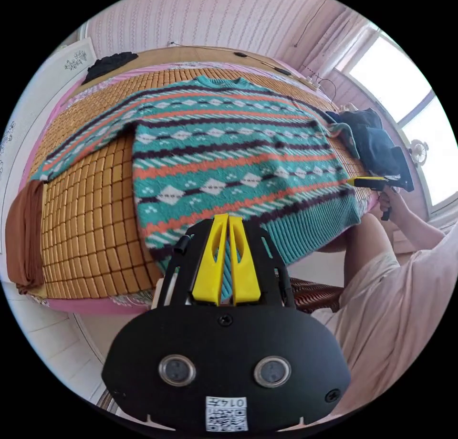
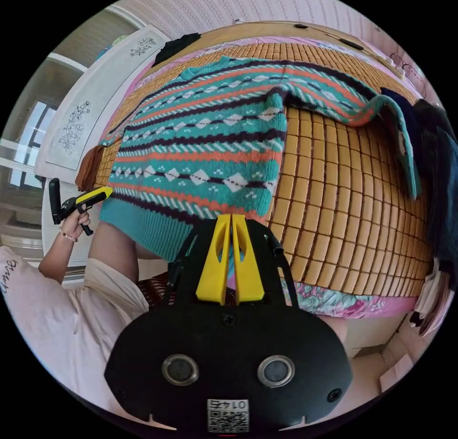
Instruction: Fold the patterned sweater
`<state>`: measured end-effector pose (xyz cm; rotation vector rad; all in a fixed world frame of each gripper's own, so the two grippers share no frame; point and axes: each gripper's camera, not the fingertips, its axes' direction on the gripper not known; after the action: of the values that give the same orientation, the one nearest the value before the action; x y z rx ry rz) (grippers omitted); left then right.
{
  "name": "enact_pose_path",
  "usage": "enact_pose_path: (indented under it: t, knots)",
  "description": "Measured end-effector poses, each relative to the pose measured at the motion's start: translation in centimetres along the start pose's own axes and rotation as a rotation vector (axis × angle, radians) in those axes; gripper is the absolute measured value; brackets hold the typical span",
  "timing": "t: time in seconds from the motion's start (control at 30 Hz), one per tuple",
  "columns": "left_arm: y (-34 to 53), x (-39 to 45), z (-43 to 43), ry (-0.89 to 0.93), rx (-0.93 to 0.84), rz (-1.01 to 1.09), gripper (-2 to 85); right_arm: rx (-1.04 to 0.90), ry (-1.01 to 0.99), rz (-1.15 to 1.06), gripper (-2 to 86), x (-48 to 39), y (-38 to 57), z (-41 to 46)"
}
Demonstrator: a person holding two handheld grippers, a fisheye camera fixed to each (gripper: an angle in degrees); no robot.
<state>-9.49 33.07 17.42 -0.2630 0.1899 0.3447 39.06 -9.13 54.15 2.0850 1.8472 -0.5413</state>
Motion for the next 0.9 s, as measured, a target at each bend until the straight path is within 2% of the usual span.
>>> enact_pose_path:
  t: [0.13, 0.27, 0.37, 0.53, 0.6, 0.7, 0.77, 0.9]
  knots:
    - [0.2, 3.0, 2.6, -0.116, -0.111, 0.071, -1.0, -0.047, 0.11, 0.002, -0.4, -1.2, 5.0, 2.6]
    - [-1.5, 2.8, 2.8, -0.102, -0.18, 0.111, -1.0, -0.068, 0.203, -0.078, -0.4, -2.2, 6.6, 3.4]
    - [-1.4, 1.9, 2.5, -0.067, -0.159, 0.07, -1.0, -0.035, 0.143, -0.069, -0.4, -1.2, 9.0, 3.5]
    - [-1.9, 2.0, 2.1, -0.122, -0.207, 0.054, -1.0, -0.018, 0.051, -0.103, -0.3, 0.1, 13.1, 3.7]
    - [-2.3, 2.0, 1.5, -0.121, -0.209, 0.022, -1.0, 0.019, 0.04, -0.086, -0.2, 0.8, 14.3, 2.7]
    - [-2.6, 3.0, -0.7, -0.154, -0.151, 0.016, -0.9, 0.191, 0.037, -0.024, 0.2, 3.5, 16.8, -0.9]
    - [-2.9, 4.3, -2.1, -0.151, -0.112, 0.046, -0.9, 0.315, 0.116, 0.077, 2.8, 7.0, 18.5, -3.5]
    - [-5.4, 8.5, -3.5, -0.136, -0.041, 0.179, 0.0, 0.401, 0.25, 0.233, 6.7, 12.6, 19.2, -5.5]
